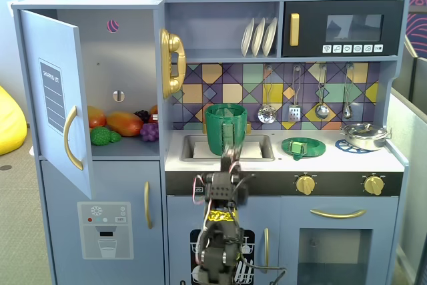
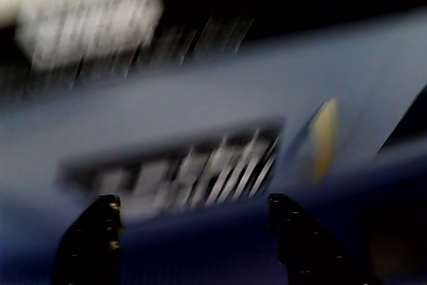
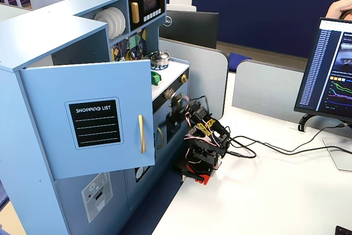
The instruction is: Take off the lid from the green recipient and place it on the counter
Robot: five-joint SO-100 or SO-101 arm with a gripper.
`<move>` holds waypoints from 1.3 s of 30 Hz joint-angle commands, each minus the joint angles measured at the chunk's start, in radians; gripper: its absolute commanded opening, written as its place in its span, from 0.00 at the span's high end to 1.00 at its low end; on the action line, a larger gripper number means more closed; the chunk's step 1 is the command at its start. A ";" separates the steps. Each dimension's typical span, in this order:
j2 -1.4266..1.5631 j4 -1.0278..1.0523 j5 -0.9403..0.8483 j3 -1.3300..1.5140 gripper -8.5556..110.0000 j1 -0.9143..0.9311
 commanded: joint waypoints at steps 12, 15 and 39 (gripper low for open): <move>0.110 0.110 0.081 0.419 0.86 -0.173; 0.124 0.190 0.061 0.430 0.88 -0.172; 0.127 0.311 0.060 0.453 0.85 -0.098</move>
